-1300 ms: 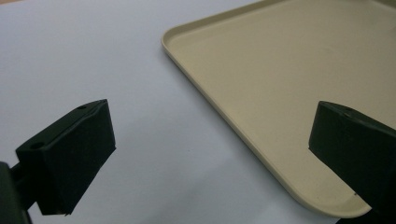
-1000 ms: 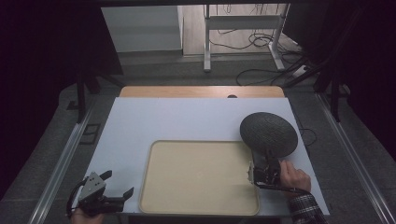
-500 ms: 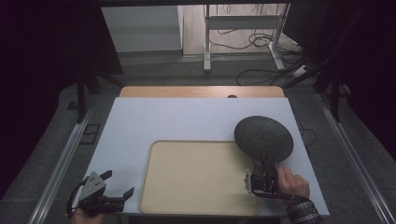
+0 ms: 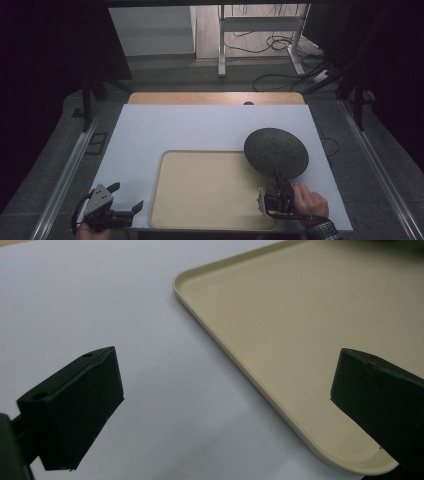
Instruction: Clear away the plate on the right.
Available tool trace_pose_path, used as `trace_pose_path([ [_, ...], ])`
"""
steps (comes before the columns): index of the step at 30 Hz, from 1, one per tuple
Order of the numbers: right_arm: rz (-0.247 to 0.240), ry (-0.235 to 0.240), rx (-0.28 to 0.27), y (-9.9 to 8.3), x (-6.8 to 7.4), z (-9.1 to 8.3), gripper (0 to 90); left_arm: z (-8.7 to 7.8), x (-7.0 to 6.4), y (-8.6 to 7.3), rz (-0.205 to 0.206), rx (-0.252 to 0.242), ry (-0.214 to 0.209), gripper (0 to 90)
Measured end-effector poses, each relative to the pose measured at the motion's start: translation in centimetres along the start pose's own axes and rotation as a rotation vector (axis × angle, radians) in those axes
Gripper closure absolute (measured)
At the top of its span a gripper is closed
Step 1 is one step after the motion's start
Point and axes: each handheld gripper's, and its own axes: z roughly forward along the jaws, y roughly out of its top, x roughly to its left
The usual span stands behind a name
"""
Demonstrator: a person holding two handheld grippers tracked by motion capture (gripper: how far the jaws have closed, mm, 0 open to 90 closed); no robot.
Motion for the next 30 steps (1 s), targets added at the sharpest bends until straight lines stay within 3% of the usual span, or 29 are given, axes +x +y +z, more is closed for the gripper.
trace_pose_path([
  [1, 0.005, -0.007, -0.032, 0.1, 0.2, -0.1, 82.2, 0.0, 0.0, 0.0, 0.000, 0.000, 0.000, 0.1],
  [3, -0.004, -0.006, -0.042, 0.3, 0.3, -0.3, 82.2, 0.0, 0.0, 0.0, -0.001, -0.001, 0.001, 0.1],
  [6, -0.017, -0.009, -0.007, 0.6, 0.3, -0.9, 82.0, 0.0, 0.0, 0.0, -0.001, -0.002, 0.000, 0.1],
  [7, -0.004, -0.005, -0.053, 0.7, 0.6, -0.8, 81.8, 0.0, 0.0, 0.0, 0.000, -0.001, 0.000, 0.1],
  [8, -0.004, -0.005, -0.053, 0.7, 0.6, -0.8, 81.8, 0.0, 0.0, 0.0, 0.000, 0.000, 0.000, 0.1],
  [9, -0.024, -0.047, 0.000, 1.1, 0.7, -1.5, 81.7, 0.0, 0.0, 0.0, 0.000, 0.000, 0.000, 0.1],
  [10, -0.024, -0.047, 0.000, 1.1, 0.7, -1.5, 81.7, 0.0, 0.0, 0.0, 0.000, 0.000, 0.000, 0.1],
  [11, -0.015, 0.004, -0.042, 1.2, 0.7, -1.5, 81.7, 0.0, 0.0, 0.0, 0.001, 0.000, 0.000, 0.1],
  [15, -0.016, -0.006, -0.079, 1.5, 0.8, -1.7, 81.7, 0.0, 0.0, 0.0, 0.001, -0.001, 0.000, 0.1],
  [18, -0.036, -0.007, -0.053, 2.0, 0.9, -2.5, 81.7, 0.0, 0.0, 0.0, 0.001, -0.001, 0.000, 0.1],
  [19, -0.016, -0.023, -0.115, 1.9, 1.2, -2.2, 81.7, 0.0, 0.0, 0.0, 0.001, -0.001, 0.000, 0.1],
  [22, -0.030, 0.006, -0.082, 2.3, 1.1, -2.8, 81.6, 0.0, -0.1, 0.0, 0.002, -0.002, 0.000, 0.1],
  [23, -0.027, -0.005, -0.108, 2.5, 1.3, -2.8, 81.5, 0.0, -0.1, 0.0, 0.002, -0.002, 0.000, 0.1],
  [27, -0.042, 0.003, -0.086, 2.9, 1.3, -3.5, 81.3, 0.0, -0.1, 0.0, 0.002, -0.003, -0.001, 0.1],
  [30, -0.044, 0.009, -0.114, 3.4, 1.5, -3.7, 81.3, 0.0, -0.1, 0.0, 0.002, -0.003, -0.001, 0.1],
])
